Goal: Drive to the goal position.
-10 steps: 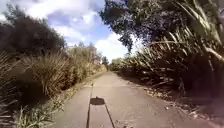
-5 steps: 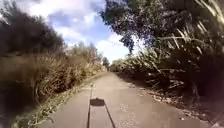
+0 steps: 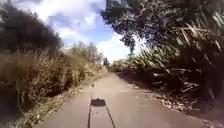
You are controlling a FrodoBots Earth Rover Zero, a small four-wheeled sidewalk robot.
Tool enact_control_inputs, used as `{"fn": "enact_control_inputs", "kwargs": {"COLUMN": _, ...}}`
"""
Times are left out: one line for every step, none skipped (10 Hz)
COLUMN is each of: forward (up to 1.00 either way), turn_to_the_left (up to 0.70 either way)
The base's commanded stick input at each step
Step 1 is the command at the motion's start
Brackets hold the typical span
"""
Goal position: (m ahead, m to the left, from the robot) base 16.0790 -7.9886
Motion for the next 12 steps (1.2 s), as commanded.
{"fn": "enact_control_inputs", "kwargs": {"forward": 0.70, "turn_to_the_left": 0.00}}
{"fn": "enact_control_inputs", "kwargs": {"forward": 0.70, "turn_to_the_left": 0.00}}
{"fn": "enact_control_inputs", "kwargs": {"forward": 0.70, "turn_to_the_left": 0.00}}
{"fn": "enact_control_inputs", "kwargs": {"forward": 0.70, "turn_to_the_left": 0.00}}
{"fn": "enact_control_inputs", "kwargs": {"forward": 0.70, "turn_to_the_left": 0.00}}
{"fn": "enact_control_inputs", "kwargs": {"forward": 0.70, "turn_to_the_left": 0.00}}
{"fn": "enact_control_inputs", "kwargs": {"forward": 0.70, "turn_to_the_left": 0.00}}
{"fn": "enact_control_inputs", "kwargs": {"forward": 0.70, "turn_to_the_left": 0.00}}
{"fn": "enact_control_inputs", "kwargs": {"forward": 0.70, "turn_to_the_left": 0.00}}
{"fn": "enact_control_inputs", "kwargs": {"forward": 0.70, "turn_to_the_left": 0.00}}
{"fn": "enact_control_inputs", "kwargs": {"forward": 0.70, "turn_to_the_left": 0.00}}
{"fn": "enact_control_inputs", "kwargs": {"forward": 0.70, "turn_to_the_left": 0.00}}
